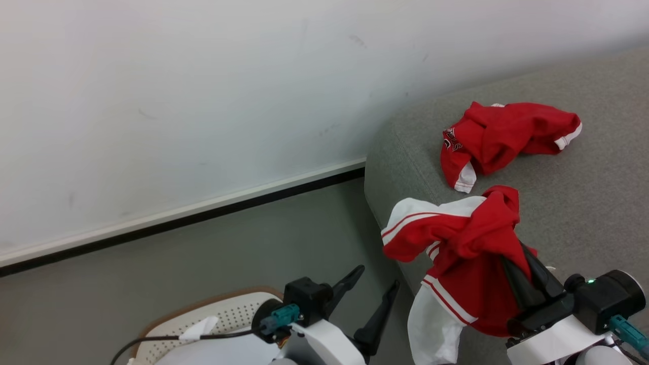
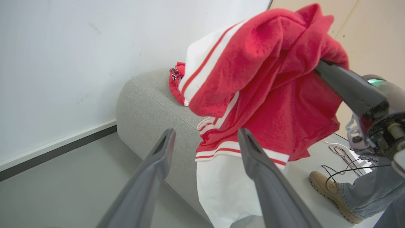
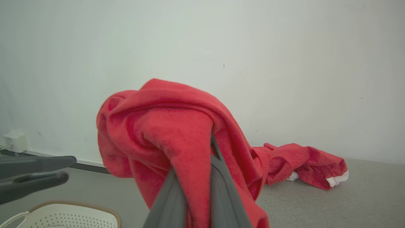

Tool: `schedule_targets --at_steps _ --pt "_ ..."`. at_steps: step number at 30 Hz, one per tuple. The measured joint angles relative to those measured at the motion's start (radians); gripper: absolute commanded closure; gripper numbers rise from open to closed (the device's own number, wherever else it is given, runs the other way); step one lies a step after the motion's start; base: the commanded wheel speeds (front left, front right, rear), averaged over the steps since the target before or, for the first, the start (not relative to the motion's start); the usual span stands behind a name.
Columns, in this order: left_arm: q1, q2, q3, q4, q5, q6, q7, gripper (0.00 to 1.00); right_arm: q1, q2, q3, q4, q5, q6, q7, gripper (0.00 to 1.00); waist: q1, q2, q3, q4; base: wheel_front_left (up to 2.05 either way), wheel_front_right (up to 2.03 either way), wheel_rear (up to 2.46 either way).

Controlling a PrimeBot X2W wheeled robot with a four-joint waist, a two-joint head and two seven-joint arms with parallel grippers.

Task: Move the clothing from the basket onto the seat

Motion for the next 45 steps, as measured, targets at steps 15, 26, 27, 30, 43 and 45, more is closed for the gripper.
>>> schedule_targets --at_steps 15,26,27,30,43,45 --pt "-0.209 0.040 0.019 -0.017 0.066 0.018 0.035 0.00 -0.262 -0.005 -0.305 0.039 0.012 0.000 0.000 1.00 0.0002 0.0000 0.279 0.022 0.00 0.00 0.00" --pt "-0.289 0.082 0.067 -0.071 0.100 0.072 0.036 0.00 -0.709 -0.318 -0.572 0.282 0.072 0.000 0.119 1.00 0.0004 0.0000 0.499 0.155 0.00 0.00 0.00" --pt "-0.294 0.084 0.073 -0.083 0.101 0.078 0.036 0.00 -0.753 -0.337 -0.591 0.315 0.074 0.000 0.125 1.00 0.0004 0.0000 0.520 0.166 0.00 0.00 0.00" --pt "-0.300 0.092 0.089 -0.112 0.101 0.097 0.033 0.00 -0.863 -0.386 -0.631 0.421 0.061 0.000 0.135 1.00 0.0004 0.0000 0.581 0.198 0.00 0.00 0.00" --pt "-0.266 0.116 0.096 -0.174 0.111 0.158 0.030 0.00 -0.945 -0.223 -0.752 0.857 -0.097 0.000 0.007 1.00 0.0003 0.0000 0.744 0.303 0.00 0.00 0.00" --pt "-0.253 0.121 0.097 -0.179 0.111 0.164 0.030 0.00 -0.928 -0.205 -0.766 0.862 -0.110 0.000 0.003 0.63 0.0002 0.0000 0.738 0.301 0.00 0.00 0.00"
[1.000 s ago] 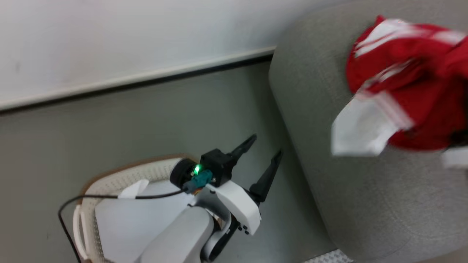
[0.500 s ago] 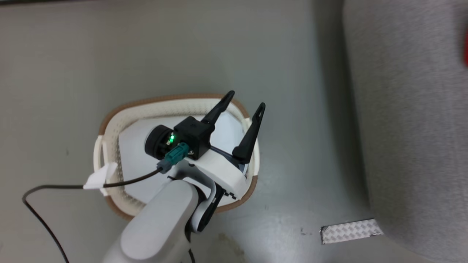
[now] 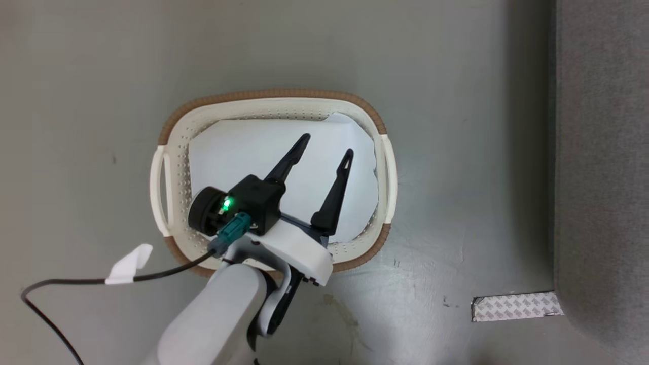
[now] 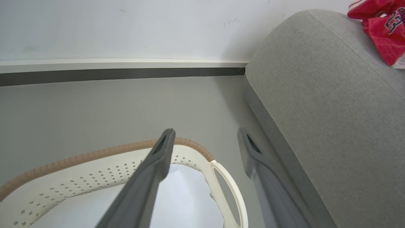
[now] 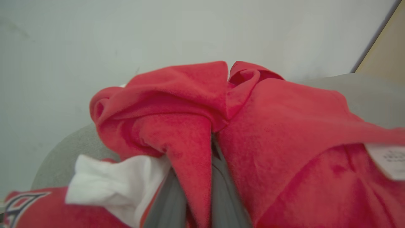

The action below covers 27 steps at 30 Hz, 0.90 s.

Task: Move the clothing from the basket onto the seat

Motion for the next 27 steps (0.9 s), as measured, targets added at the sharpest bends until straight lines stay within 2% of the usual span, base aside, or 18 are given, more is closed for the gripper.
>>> schedule_targets --at_steps 1,2,10,16,20,27 --pt "0.004 0.005 0.002 -0.002 -0.001 0.001 0.000 0.00 0.009 0.006 -0.009 -0.015 -0.007 0.000 0.000 0.27 0.0000 0.0000 -0.004 -0.003 0.00 0.00 0.00" --pt "0.009 0.009 0.005 -0.002 -0.002 0.004 0.000 0.00 0.018 0.011 -0.018 -0.031 -0.015 0.000 -0.001 0.00 0.0000 -0.0001 -0.010 -0.006 0.00 0.00 0.00" --pt "0.052 0.021 0.022 0.032 -0.026 0.003 -0.033 0.00 0.182 0.087 0.033 -0.199 -0.074 0.000 -0.002 0.00 -0.0001 -0.0001 -0.114 -0.035 0.00 0.00 0.00" --pt "0.134 0.017 0.061 0.101 -0.078 0.004 -0.101 0.00 0.433 0.137 0.092 -0.388 -0.090 0.000 -0.003 0.00 -0.0003 0.0000 -0.252 -0.047 0.00 0.00 0.00" --pt "0.210 0.001 0.112 0.142 -0.096 0.018 -0.128 0.00 0.630 0.165 0.095 -0.509 -0.081 0.000 -0.003 0.00 -0.0005 0.0000 -0.364 -0.043 0.00 0.00 0.00" --pt "0.393 -0.013 0.221 0.182 -0.091 0.016 -0.134 0.00 0.922 0.280 0.117 -0.662 -0.099 0.000 -0.003 0.00 -0.0006 0.0000 -0.564 -0.011 0.00 0.00 0.00"
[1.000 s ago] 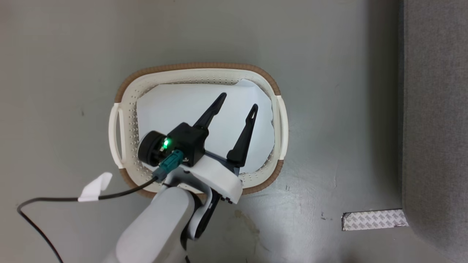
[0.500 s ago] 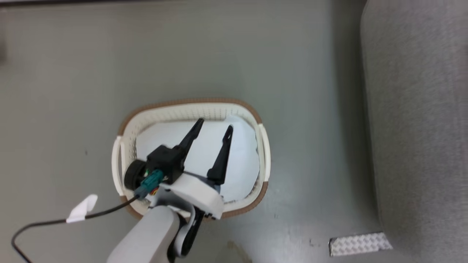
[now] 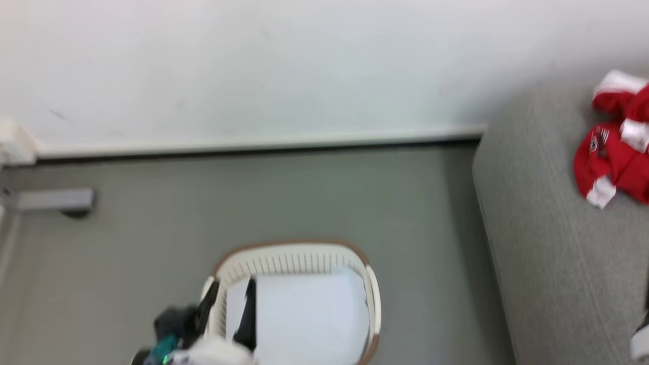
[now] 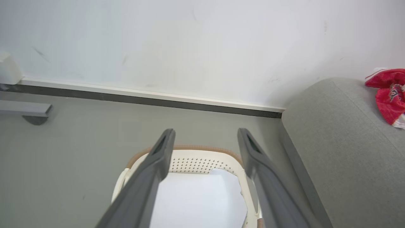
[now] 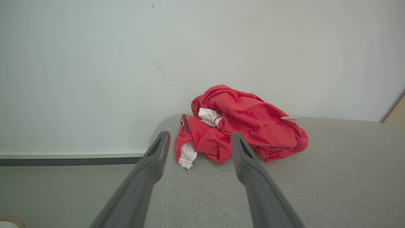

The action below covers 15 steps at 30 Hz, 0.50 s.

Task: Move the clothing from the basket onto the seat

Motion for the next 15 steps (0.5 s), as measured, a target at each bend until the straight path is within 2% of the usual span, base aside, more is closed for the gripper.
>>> schedule_targets --at_steps 7,15 --pt "0.155 0.006 0.108 0.026 0.062 -0.024 0.000 0.00 0.201 0.099 0.064 -0.104 -0.045 0.000 0.000 0.00 -0.0001 0.0000 -0.171 0.044 0.00 0.00 0.00" --pt "0.249 -0.026 0.266 -0.002 0.156 -0.040 -0.001 0.00 0.325 0.162 0.152 -0.169 -0.047 0.000 0.000 0.00 0.0001 0.0000 -0.259 0.076 0.00 0.00 0.00"
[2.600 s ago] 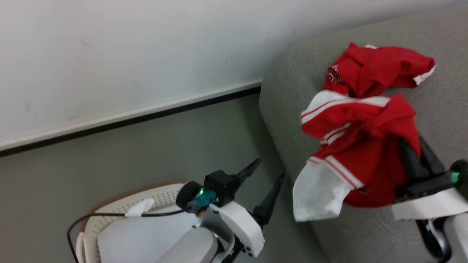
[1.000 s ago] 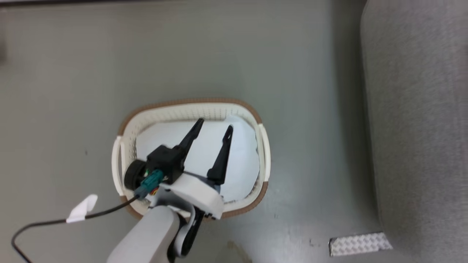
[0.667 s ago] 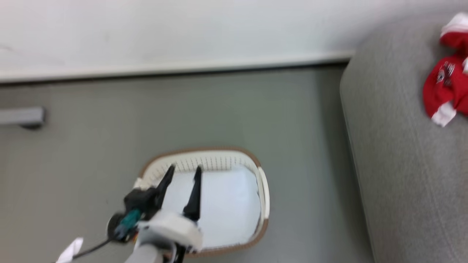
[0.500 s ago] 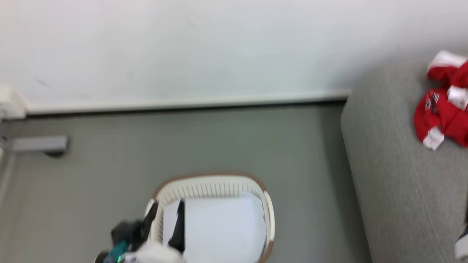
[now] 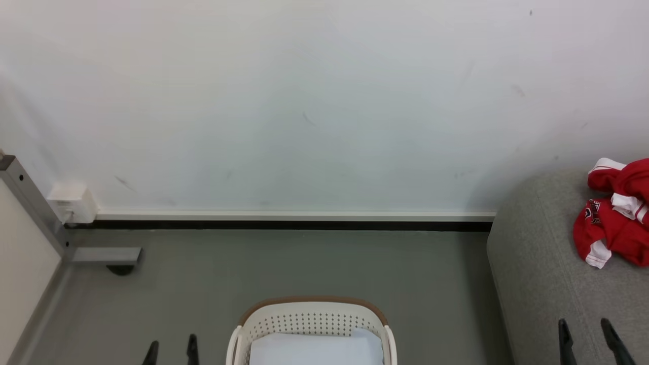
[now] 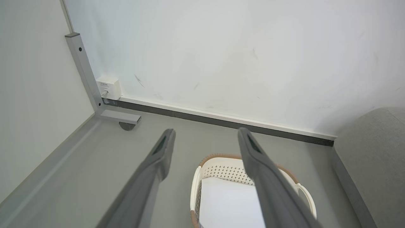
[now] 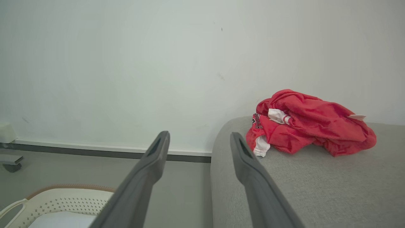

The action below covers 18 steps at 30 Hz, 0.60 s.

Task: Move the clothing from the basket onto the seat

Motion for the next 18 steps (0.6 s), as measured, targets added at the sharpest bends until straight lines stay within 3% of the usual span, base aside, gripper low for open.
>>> schedule_targets --at_steps 14,15,18 --pt "0.061 -0.067 0.126 -0.053 0.089 -0.131 0.000 0.00 0.043 0.006 0.041 -0.028 0.045 0.000 0.000 0.00 0.0003 0.0000 -0.029 -0.001 0.00 0.00 0.00" --pt "0.061 -0.070 0.128 -0.055 0.093 -0.143 0.000 1.00 0.043 0.006 0.041 -0.029 0.045 0.000 0.000 1.00 0.0003 0.0000 -0.028 -0.001 0.00 0.00 0.00" --pt "0.067 -0.076 0.123 -0.029 0.093 -0.143 0.002 1.00 0.047 0.012 0.042 -0.003 0.044 0.000 0.000 1.00 0.0003 0.0000 -0.028 -0.001 0.00 0.00 0.00"
